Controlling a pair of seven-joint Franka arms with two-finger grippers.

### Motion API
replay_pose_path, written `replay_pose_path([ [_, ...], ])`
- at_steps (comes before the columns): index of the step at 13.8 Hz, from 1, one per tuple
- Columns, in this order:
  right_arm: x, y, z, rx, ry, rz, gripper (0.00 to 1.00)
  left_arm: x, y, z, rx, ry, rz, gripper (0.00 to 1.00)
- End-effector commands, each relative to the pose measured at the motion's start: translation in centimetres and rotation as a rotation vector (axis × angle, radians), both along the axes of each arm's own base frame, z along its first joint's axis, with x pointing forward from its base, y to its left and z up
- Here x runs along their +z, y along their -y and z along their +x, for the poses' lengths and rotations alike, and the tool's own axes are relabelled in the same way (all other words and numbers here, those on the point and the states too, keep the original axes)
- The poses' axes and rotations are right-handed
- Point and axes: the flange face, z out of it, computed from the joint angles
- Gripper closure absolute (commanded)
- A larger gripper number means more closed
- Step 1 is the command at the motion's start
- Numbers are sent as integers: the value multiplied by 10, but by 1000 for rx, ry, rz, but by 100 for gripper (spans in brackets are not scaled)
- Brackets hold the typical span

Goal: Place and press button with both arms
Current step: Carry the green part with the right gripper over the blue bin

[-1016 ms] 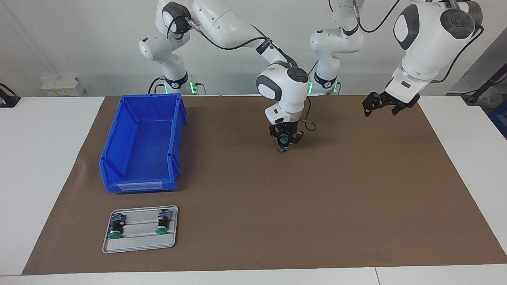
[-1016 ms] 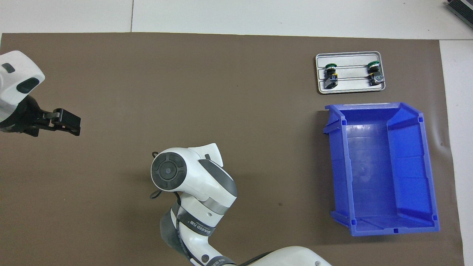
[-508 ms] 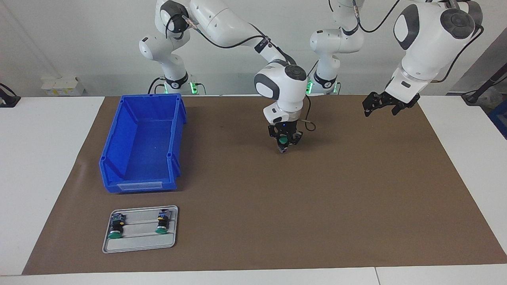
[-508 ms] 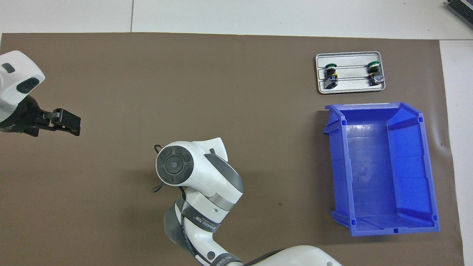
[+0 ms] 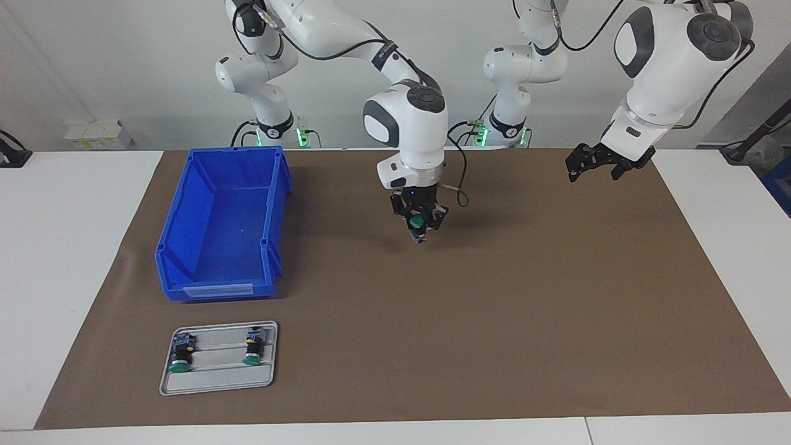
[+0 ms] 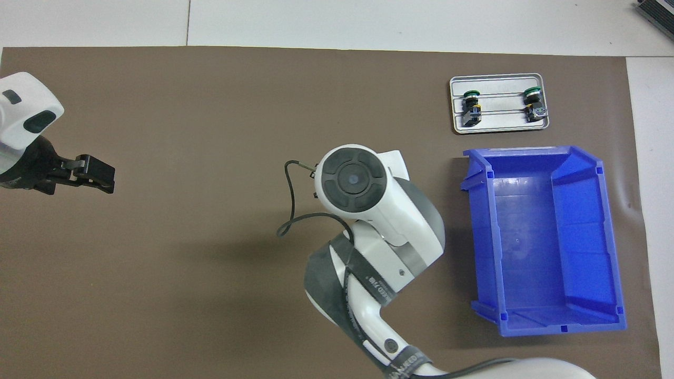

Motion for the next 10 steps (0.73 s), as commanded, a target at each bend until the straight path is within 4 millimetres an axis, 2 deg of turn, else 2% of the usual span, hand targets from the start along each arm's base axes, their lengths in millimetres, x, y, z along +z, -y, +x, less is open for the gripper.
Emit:
replay_pose_path([
  [1, 24, 69, -9, 86, -29, -42, 100, 5, -4, -4, 6, 5, 15, 0],
  [5, 54, 185, -14, 271, -33, -61, 100, 5, -4, -4, 6, 5, 15, 0],
  [8, 57, 257, -12, 387, -62, -80, 100, 5, -4, -4, 6, 5, 15, 0],
  [10, 54, 296, -8, 455, -77, -69, 100, 5, -4, -4, 6, 5, 15, 0],
])
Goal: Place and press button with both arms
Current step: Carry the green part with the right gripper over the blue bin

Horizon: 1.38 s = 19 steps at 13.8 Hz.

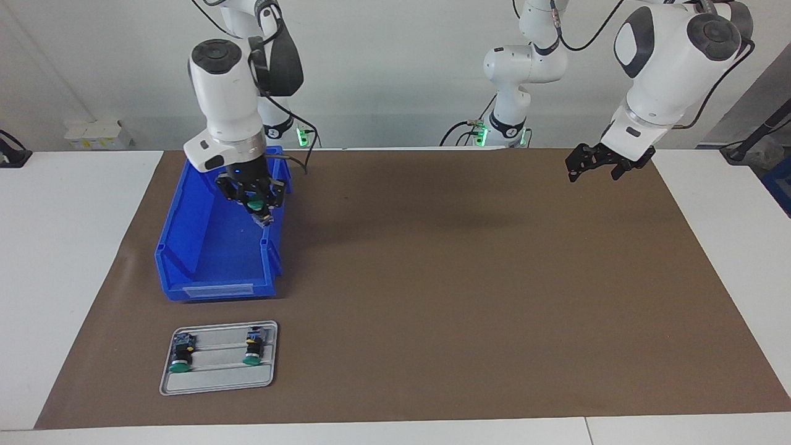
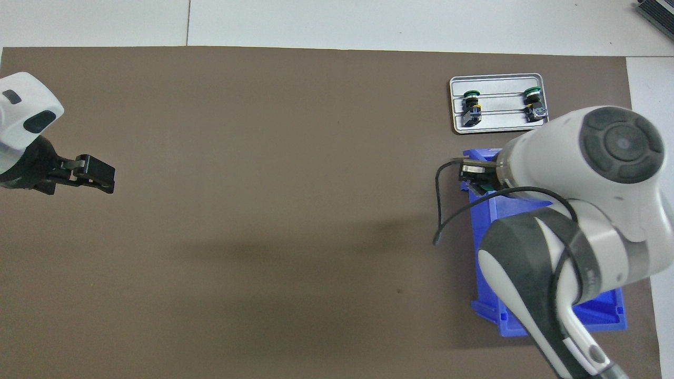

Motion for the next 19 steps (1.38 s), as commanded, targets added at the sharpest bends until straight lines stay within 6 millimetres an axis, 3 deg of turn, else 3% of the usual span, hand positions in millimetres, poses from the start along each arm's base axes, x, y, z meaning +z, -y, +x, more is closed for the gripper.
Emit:
replay_pose_path([
  [1, -9, 41, -6, 113, -28, 13, 100, 5, -4, -4, 6, 5, 15, 0],
  [4, -24, 74, -3, 260, -38, 3, 100, 5, -4, -4, 6, 5, 15, 0],
  [7, -53, 85, 8, 355, -18, -3, 100, 5, -4, -4, 6, 5, 15, 0],
  [14, -124, 77, 39, 512, -1, 19, 100, 5, -4, -4, 6, 5, 15, 0],
  [19, -151, 79, 43, 514, -25, 28, 100, 5, -4, -4, 6, 5, 15, 0],
])
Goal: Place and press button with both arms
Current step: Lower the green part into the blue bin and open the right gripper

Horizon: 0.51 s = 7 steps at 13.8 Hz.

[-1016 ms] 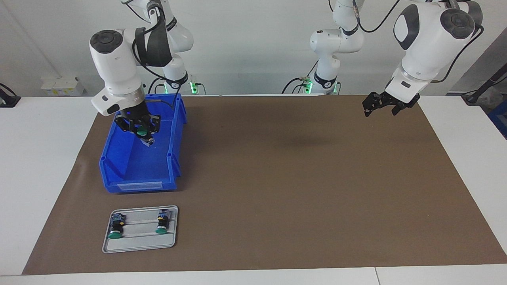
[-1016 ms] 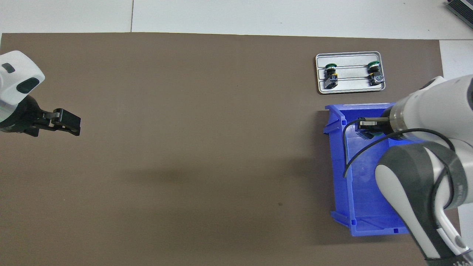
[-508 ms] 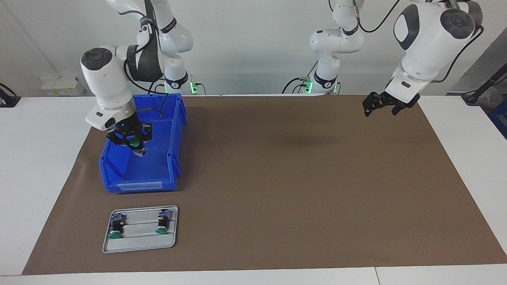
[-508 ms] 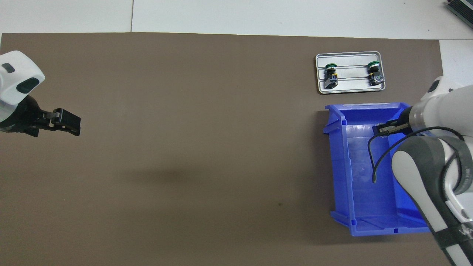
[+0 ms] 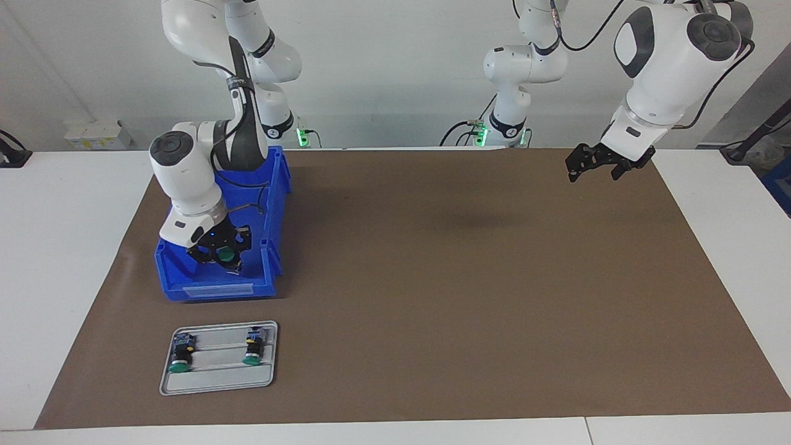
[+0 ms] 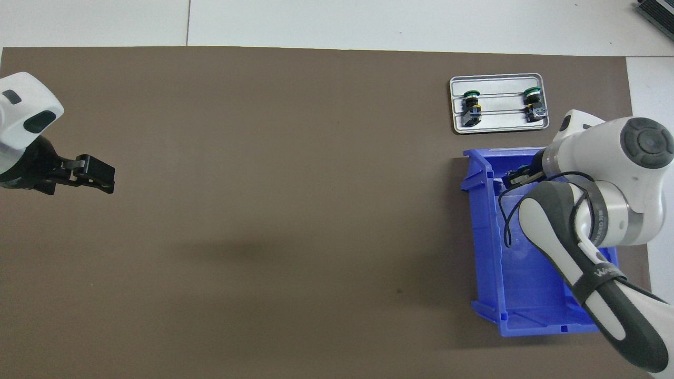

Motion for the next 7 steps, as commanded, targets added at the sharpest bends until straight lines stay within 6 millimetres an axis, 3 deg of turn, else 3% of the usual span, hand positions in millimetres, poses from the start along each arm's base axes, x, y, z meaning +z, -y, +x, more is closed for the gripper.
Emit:
replay_pose_path([
  [1, -9, 2, 0, 21, -1, 19, 100, 5, -4, -4, 6, 5, 15, 0],
  [4, -28, 9, -6, 24, 14, 21, 96, 5, -4, -4, 6, 5, 15, 0],
  [6, -27, 10, -5, 22, 17, 22, 34, 5, -4, -4, 6, 5, 15, 0],
  [7, -25, 11, -4, 18, 21, 22, 25, 5, -4, -4, 6, 5, 15, 0],
])
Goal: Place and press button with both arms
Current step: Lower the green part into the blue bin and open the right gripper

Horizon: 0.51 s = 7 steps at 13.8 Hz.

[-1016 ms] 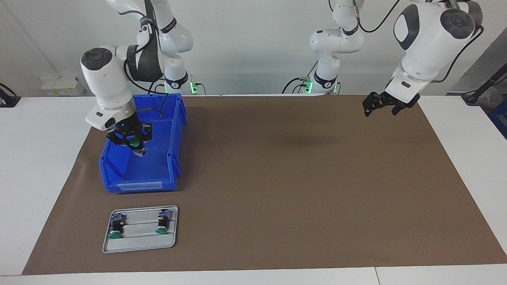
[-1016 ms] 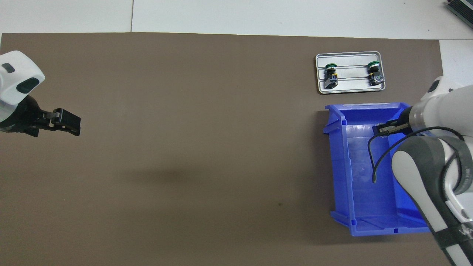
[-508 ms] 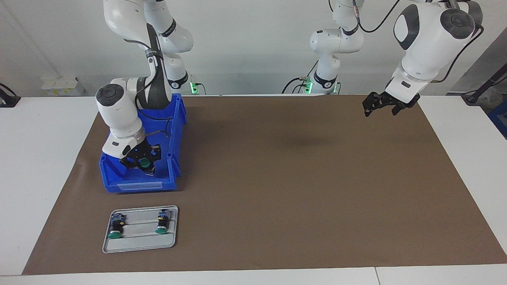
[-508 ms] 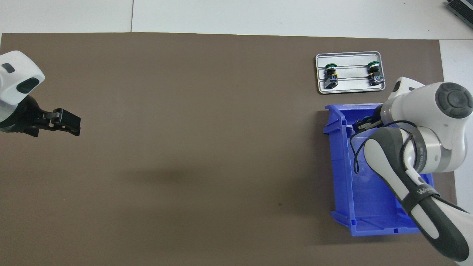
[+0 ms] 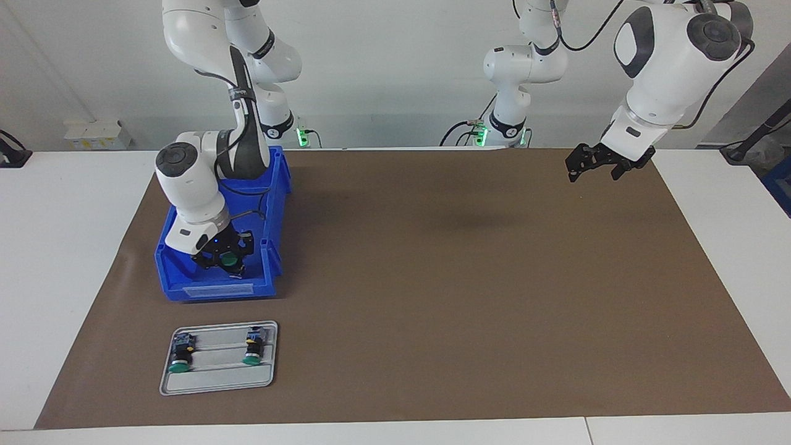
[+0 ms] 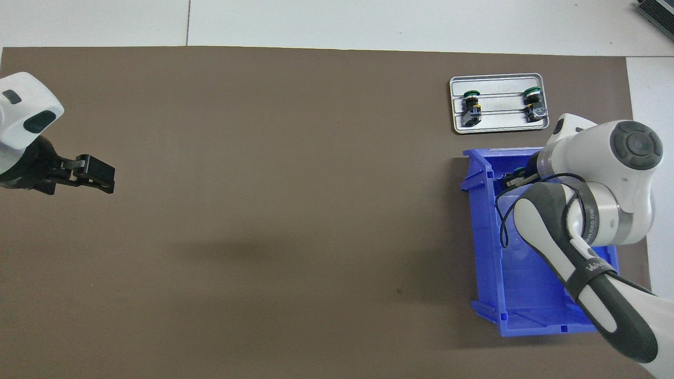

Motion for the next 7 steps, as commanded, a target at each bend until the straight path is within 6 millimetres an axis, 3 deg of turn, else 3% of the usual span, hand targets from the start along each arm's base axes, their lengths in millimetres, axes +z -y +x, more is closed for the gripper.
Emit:
replay_pose_path([
  [1, 4, 7, 0, 3, 20, 25, 19, 5, -4, -4, 6, 5, 15, 0],
  [4, 19, 4, 3, -83, 40, 78, 10, 5, -4, -4, 6, 5, 15, 0],
  [7, 48, 4, -4, -249, 40, 97, 7, 5, -4, -4, 6, 5, 15, 0],
])
